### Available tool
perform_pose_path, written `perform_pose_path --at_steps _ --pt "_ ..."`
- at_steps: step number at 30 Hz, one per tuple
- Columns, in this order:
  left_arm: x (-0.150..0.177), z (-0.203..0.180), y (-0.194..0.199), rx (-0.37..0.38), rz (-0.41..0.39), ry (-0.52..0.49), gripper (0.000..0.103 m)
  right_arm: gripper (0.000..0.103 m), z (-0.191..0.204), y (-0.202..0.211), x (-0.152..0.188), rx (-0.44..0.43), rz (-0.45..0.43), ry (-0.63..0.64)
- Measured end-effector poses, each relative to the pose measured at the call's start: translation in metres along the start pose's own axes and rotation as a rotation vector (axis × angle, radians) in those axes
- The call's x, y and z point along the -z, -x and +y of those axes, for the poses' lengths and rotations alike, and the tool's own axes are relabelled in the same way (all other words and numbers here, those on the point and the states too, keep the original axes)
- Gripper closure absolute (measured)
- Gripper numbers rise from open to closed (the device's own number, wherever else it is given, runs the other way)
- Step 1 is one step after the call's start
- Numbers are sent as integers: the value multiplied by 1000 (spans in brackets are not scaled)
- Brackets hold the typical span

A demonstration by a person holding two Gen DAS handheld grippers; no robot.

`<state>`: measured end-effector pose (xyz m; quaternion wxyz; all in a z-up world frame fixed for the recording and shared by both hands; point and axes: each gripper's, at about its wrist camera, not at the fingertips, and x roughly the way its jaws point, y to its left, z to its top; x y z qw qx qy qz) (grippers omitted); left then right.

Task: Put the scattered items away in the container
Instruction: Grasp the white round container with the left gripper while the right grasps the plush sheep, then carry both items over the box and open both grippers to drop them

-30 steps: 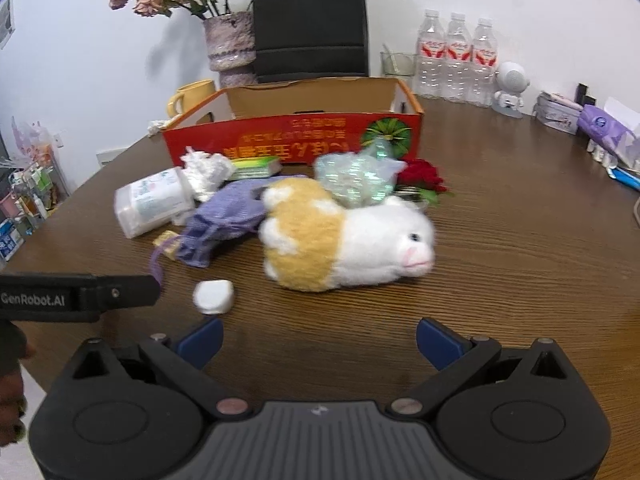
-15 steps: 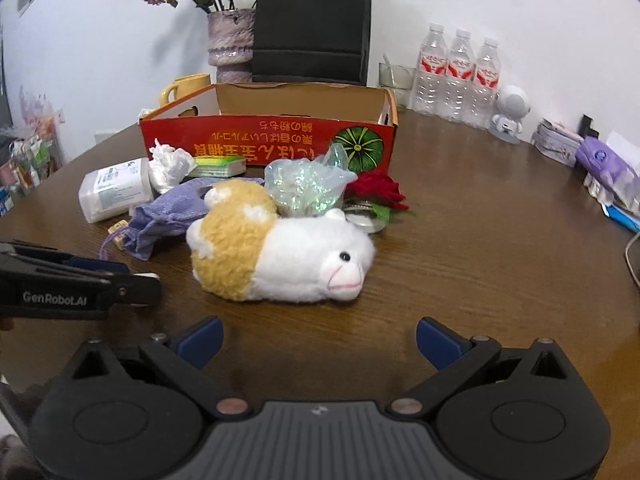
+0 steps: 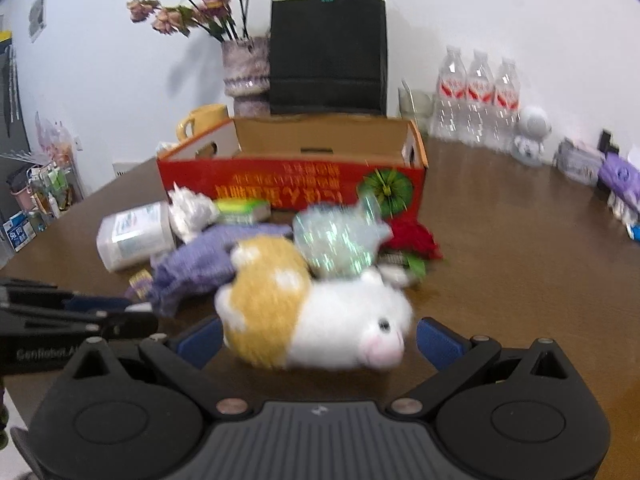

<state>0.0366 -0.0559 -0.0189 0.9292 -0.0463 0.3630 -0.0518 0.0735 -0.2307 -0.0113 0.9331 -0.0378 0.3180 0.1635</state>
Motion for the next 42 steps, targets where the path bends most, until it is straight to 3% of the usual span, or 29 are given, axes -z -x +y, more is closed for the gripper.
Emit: perform_pose_path --at_steps 4,6,8,10,14,17,24,30,36,42 --pt "-6 11 9 -9 -26 14 74 1 12 -8 -19 -33 0 75" --pt "-9 16 10 -8 -27 23 74 11 19 -19 -28 -53 31 114" --pt "-12 21 8 -4 -24 34 74 31 25 -31 -35 -61 67 137" --pt "-14 26 7 3 -18 46 74 44 27 -45 -39 -60 121 140" --pt "-17 35 6 21 -22 63 74 48 27 -62 -36 -67 201 144" --pt "-20 42 6 31 -24 75 74 54 26 -58 -38 -84 203 136" --pt "-40 58 9 60 -46 70 74 57 15 -15 -52 -94 97 72" --pt "-94 64 3 99 -95 45 74 57 5 1 -101 -54 -35 67" --pt "-167 62 -30 56 -122 28 74 57 -5 -59 -170 -34 -45 76" --pt "-227 60 -115 -10 -12 28 74 57 -14 -156 -213 -4 65 60"
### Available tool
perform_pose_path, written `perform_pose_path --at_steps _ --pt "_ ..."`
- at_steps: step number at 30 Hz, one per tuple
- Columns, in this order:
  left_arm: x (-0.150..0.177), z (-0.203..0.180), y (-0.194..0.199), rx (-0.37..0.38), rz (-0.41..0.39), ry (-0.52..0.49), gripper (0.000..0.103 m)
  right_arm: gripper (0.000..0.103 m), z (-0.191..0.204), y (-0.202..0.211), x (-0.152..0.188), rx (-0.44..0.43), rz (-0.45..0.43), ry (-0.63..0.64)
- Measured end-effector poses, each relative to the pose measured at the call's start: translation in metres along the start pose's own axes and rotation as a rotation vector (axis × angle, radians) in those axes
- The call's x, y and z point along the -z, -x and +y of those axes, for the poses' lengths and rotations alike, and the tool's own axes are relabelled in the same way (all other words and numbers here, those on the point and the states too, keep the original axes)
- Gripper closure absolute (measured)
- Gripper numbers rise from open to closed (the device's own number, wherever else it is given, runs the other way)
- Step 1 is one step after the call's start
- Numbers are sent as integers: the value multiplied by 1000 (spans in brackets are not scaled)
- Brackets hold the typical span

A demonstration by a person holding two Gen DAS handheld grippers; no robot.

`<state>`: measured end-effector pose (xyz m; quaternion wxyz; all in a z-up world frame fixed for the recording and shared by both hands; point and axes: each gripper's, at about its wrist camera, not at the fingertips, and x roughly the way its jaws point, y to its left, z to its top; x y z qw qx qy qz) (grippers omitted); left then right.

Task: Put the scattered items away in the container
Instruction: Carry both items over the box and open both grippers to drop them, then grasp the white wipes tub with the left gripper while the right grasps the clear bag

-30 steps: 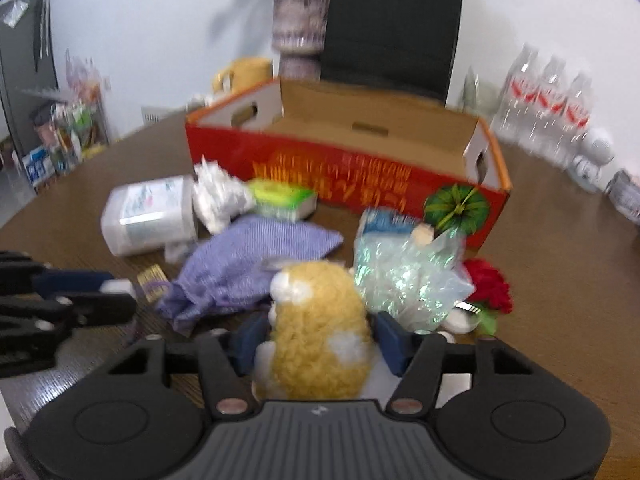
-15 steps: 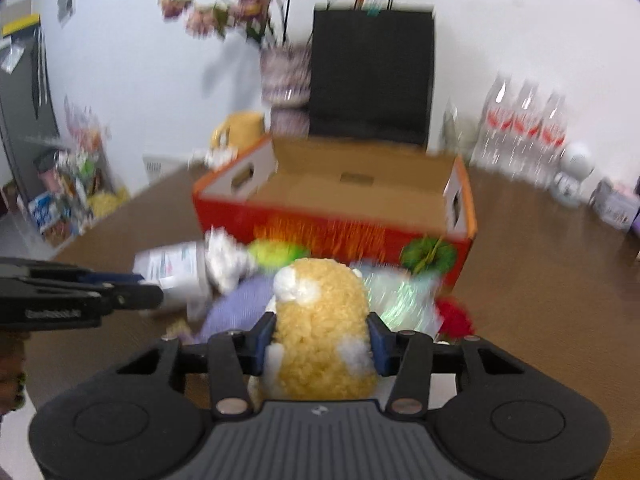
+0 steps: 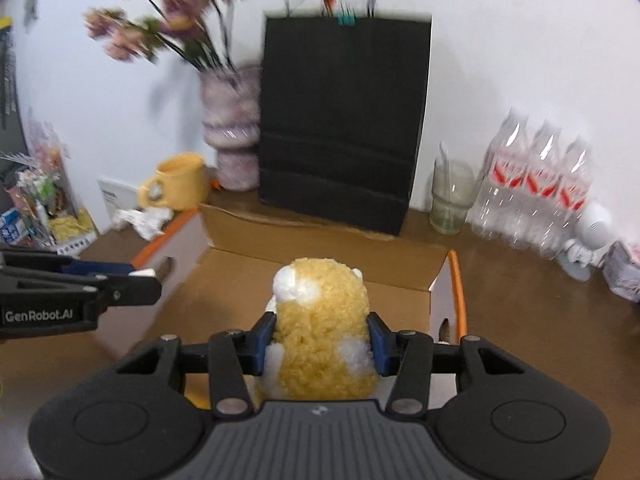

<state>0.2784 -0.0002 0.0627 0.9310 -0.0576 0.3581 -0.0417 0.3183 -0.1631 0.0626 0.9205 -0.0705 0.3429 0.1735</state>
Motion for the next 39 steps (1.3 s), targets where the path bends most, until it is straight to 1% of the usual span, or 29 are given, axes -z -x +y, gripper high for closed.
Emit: perform_pose_path --at_steps 2,5,7,8,11,14,16,17,18,20,21,22,23,24,25,28,31,33,35,39 --pt "-10 1 -36 -21 61 2 74 57 -4 -33 -4 5 46 -5" --pt "-15 2 -85 -84 152 7 74 57 -7 -76 -4 18 112 1" --pt "-12 5 -109 -117 206 9 74 57 -9 -97 -2 25 147 -3" --pt "-11 6 -119 -117 231 10 74 57 -11 -105 1 24 162 -10" --pt "-4 6 -134 -123 281 -19 74 55 -10 -116 7 22 178 1" --pt "-3 4 -136 -134 290 -37 72 54 -7 -115 8 17 182 15" --pt "-4 3 -136 -136 292 -38 59 51 -8 -116 8 14 191 11" --pt "-5 3 -135 -131 283 -38 54 49 -8 -115 7 11 194 5" --pt "-7 4 -132 -128 268 -36 47 47 -8 -114 5 11 190 6" --pt "-10 4 -118 -127 217 -44 40 39 -8 -103 1 19 166 12" --pt "-14 5 -112 -118 189 -43 32 36 -9 -93 -2 20 144 12" --pt "-16 7 -100 -110 155 -44 21 26 -10 -82 -5 17 118 11" --pt "-17 9 -87 -100 120 -45 16 12 -11 -68 -7 13 90 12" --pt "-18 12 -73 -87 82 -46 6 6 -12 -51 -8 4 56 13" --pt "-17 14 -53 -72 34 -48 0 2 -12 -35 -8 -9 22 16" --pt "-5 19 -2 -29 -95 -70 0 0 -9 22 3 -45 -80 40" --pt "29 26 44 -16 -210 -96 0 0 -2 72 31 -54 -165 64" --pt "56 30 62 -13 -230 -111 0 0 4 95 57 -49 -189 73" --pt "87 35 75 -4 -228 -117 0 0 10 108 82 -46 -192 71" --pt "140 49 84 -21 -187 -86 0 0 22 120 136 -20 -172 44"
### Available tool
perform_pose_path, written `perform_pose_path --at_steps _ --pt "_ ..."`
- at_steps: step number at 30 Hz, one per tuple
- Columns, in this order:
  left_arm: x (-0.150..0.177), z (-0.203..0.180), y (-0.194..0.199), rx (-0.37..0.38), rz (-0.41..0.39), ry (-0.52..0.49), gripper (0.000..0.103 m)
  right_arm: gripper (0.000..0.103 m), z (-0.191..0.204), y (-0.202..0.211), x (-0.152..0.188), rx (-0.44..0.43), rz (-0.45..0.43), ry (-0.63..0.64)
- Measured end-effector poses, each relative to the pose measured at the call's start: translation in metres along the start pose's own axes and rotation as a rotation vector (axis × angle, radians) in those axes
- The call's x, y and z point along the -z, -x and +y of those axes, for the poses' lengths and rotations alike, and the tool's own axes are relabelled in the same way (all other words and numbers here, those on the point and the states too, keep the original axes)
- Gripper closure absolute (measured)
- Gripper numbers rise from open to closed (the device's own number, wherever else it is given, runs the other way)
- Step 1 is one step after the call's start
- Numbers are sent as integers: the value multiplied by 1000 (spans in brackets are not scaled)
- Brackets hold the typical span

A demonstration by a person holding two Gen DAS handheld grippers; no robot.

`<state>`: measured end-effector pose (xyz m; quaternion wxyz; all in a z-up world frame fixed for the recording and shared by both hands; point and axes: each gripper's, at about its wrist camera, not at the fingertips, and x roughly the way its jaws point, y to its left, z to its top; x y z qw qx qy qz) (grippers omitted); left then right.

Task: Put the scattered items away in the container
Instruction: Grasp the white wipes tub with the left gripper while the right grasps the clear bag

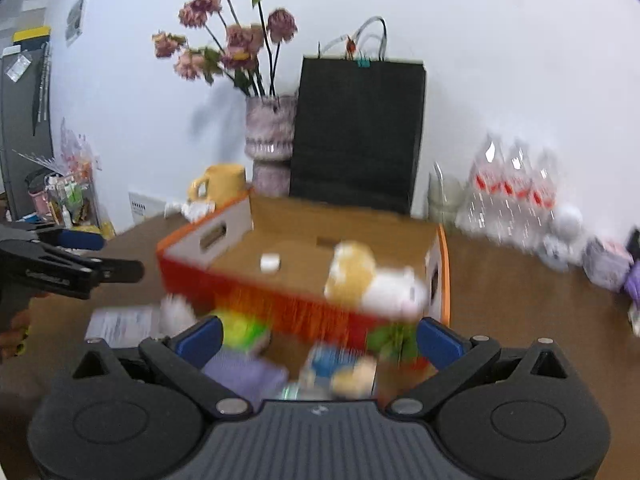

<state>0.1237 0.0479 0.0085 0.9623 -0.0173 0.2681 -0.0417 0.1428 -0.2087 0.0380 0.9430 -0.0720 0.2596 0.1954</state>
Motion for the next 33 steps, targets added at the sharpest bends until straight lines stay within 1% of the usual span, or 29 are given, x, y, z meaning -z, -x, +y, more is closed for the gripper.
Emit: perform_pose_path --at_steps 2,4,6,9,11,14,20,24,27,29,30,31,32,33 --pt "19 4 7 2 22 32 0 0 5 5 21 12 14 -30" --pt "32 8 15 -10 20 58 0 0 9 7 39 22 25 -72" --pt "40 10 20 -27 21 75 0 0 13 10 53 36 22 -110" --pt "43 14 22 -38 26 82 0 0 15 7 65 28 38 -153" --pt "42 14 22 -35 21 79 0 0 16 3 67 40 55 -152" --pt "42 12 21 -23 12 65 0 0 15 3 65 52 49 -153" --pt "44 8 16 -2 38 36 0 0 15 -4 64 43 69 -156" --pt "44 5 6 3 55 -25 0 2 13 -12 65 40 80 -166" --pt "43 3 -2 0 55 -80 0 8 10 -22 63 55 90 -166" --pt "43 2 -6 8 55 -103 0 15 8 -28 61 68 95 -167" --pt "43 1 -9 13 59 -112 0 17 6 -31 61 66 100 -170" --pt "44 0 -11 18 66 -125 4 23 5 -34 60 62 108 -173" --pt "45 -1 -12 28 69 -134 7 33 4 -37 60 54 116 -177" --pt "45 -3 -13 40 73 -139 14 40 4 -40 60 40 125 -180"
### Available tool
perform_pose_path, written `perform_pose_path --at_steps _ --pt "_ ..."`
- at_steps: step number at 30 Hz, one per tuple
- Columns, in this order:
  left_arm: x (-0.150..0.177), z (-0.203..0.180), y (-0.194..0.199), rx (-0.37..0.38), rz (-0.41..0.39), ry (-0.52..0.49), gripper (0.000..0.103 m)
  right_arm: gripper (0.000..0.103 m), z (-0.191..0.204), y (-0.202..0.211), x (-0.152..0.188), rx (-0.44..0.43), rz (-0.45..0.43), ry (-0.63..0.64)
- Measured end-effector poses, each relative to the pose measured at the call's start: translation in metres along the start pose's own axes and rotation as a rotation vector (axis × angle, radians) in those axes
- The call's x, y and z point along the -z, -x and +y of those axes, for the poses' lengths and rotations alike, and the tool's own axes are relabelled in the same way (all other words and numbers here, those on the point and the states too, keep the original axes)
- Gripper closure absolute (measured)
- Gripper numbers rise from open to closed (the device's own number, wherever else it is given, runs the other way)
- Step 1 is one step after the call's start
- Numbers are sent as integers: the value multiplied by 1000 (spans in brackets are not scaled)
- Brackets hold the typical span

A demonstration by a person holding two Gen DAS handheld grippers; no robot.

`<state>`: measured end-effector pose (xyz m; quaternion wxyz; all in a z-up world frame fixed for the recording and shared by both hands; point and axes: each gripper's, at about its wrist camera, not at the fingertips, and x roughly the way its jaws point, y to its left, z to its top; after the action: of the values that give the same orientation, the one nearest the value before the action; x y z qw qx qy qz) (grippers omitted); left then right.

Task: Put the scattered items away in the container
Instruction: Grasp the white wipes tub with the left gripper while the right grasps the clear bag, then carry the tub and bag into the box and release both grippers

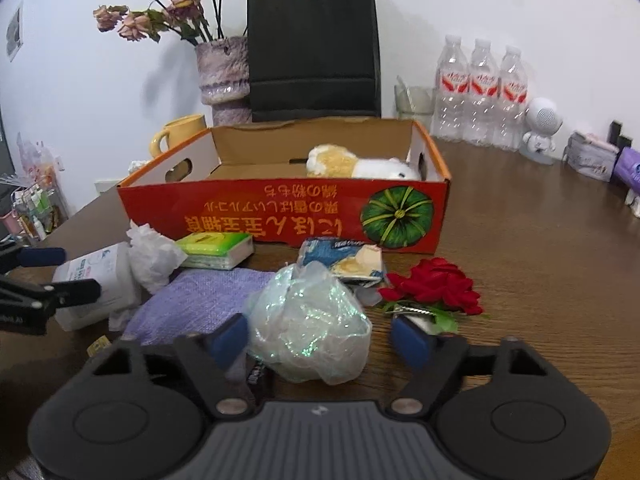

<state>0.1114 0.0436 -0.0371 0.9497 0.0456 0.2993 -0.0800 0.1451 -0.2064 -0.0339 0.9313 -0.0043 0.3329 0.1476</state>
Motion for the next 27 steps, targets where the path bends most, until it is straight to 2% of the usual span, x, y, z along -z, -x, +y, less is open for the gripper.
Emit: perform_pose_path --at_steps 1,5,9,15,21,24,27 --pt "0 -1 -1 12 10 -4 23 55 0 -2 0 -12 8 2" --pt "1 -8 -1 13 15 -40 28 65 5 3 1 -41 -13 22" --pt "0 -3 2 7 16 15 32 68 4 9 2 -47 -35 9" --pt "-1 0 14 6 -14 36 34 68 2 18 -1 -60 -66 1" --pt "1 -2 1 -4 52 37 34 68 2 20 -1 -71 -75 -6" --pt "1 -4 -6 -13 75 31 27 68 0 20 1 -72 -72 -12" --pt "2 -6 -11 -26 78 30 35 68 -1 20 2 -71 -70 -16"
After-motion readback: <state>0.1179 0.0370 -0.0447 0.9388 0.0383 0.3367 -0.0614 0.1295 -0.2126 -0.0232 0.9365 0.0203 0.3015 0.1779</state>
